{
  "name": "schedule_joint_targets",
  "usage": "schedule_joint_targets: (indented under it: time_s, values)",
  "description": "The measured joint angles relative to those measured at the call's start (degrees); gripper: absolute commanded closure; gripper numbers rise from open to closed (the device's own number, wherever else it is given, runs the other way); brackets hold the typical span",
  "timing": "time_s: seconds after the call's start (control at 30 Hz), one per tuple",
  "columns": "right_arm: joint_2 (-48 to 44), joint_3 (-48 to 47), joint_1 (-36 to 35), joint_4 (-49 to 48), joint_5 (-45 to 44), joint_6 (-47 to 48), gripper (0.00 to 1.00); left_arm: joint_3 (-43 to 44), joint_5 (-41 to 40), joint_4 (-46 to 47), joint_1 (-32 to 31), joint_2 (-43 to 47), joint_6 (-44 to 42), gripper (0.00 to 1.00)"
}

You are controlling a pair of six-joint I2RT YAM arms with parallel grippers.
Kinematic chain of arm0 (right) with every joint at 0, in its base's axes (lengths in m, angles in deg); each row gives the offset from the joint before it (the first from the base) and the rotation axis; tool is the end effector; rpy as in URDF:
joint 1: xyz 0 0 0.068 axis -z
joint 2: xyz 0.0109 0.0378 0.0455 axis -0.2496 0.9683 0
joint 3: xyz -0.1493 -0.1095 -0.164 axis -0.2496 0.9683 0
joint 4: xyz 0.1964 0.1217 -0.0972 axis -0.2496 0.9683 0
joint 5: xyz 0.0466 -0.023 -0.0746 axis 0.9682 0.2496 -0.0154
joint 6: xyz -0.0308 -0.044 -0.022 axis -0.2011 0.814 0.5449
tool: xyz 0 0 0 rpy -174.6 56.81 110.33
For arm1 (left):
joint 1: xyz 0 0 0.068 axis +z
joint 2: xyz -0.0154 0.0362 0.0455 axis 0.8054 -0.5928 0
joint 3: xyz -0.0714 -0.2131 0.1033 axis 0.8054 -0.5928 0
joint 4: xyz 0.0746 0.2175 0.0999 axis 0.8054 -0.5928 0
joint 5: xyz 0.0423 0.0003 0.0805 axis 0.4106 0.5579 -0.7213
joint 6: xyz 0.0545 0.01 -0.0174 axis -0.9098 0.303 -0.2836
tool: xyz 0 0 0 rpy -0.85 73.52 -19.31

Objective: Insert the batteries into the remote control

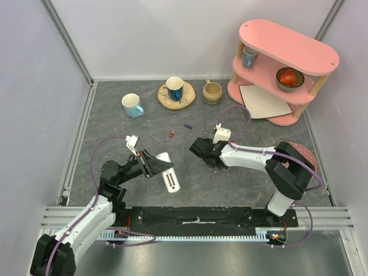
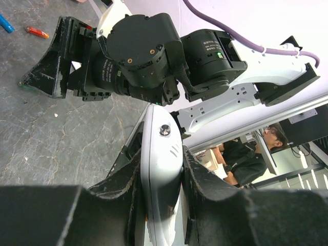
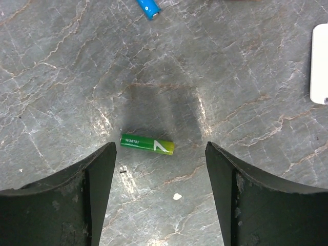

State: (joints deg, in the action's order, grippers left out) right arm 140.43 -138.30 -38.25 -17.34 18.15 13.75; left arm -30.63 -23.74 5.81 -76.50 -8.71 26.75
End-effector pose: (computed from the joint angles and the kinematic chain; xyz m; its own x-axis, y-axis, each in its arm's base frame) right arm 0.1972 0.2159 0.1411 -0.6689 0.3564 -0.6523 0.4168 0.9065 0.0680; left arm 0.1370 -0.0880 0.2050 -0.7708 -0.4230 -0.4764 0.4856 0.0940 -0.8691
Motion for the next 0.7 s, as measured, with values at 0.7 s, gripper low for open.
schedule_joint_targets:
  time_s: [0.7]
  values:
    - [2.67,0.2,0.59,-4.31,2.58,1.51,0.31,-0.07,-0.02,-0.24,0.0,0.0,0.0,0.98]
